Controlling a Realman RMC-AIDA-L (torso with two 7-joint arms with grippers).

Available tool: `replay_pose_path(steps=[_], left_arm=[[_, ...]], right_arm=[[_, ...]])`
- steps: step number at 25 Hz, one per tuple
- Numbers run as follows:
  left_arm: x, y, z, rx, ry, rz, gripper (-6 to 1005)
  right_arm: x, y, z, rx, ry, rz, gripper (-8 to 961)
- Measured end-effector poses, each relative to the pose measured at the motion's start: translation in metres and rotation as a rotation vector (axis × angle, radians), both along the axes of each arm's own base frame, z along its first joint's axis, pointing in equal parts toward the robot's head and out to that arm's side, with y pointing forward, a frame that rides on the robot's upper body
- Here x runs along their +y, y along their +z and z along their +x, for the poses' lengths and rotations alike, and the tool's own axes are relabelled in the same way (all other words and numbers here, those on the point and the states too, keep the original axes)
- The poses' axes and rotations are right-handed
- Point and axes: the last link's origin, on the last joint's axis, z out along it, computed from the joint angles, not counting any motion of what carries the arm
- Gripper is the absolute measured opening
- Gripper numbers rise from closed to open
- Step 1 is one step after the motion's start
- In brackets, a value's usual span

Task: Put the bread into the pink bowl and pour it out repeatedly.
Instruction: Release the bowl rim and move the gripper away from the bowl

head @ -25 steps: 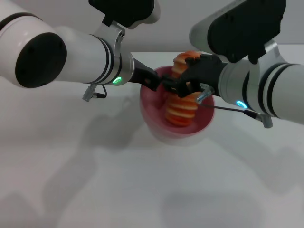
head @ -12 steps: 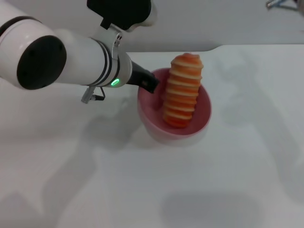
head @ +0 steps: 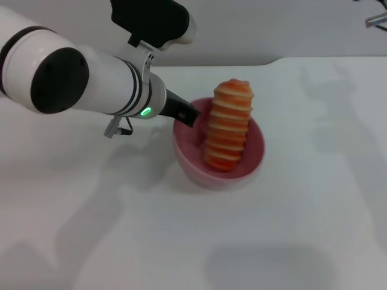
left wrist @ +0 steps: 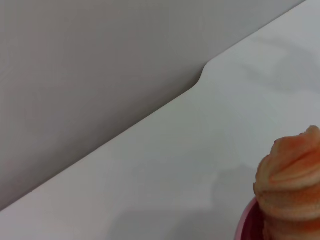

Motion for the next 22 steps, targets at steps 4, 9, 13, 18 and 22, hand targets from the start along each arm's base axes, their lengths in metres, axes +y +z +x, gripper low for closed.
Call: replay_pose_path(steps=[4,9,13,18,22], left_arm=[[0.002,-0.002,0.002,-0.006,0.001,-0.006,39],[0.003,-0.003,0.004,-0.007,-0.003,-0.005,39],[0.004,-0.004,0.005,-0.011,-0.005,-0.004,40],[0.003,-0.005,0.005,-0.009,-0.005,-0.007,40],[0.002,-0.006,0.006,-0.010,-0.004,-0.009,39]], right_arm=[[-0.001,0.008,0.001,0.134,-0.021,0.003,763],[0.004,0.032,-0.006,0.244,-0.063,-0.014,763],[0.016,0.051,0.003,0.309,-0.165,-0.100,762],[0.025,0.068,0.026,0.387,-0.203,-0.160,762],[0.017,0.079,0.040,0.300,-0.115,-0.103,762]])
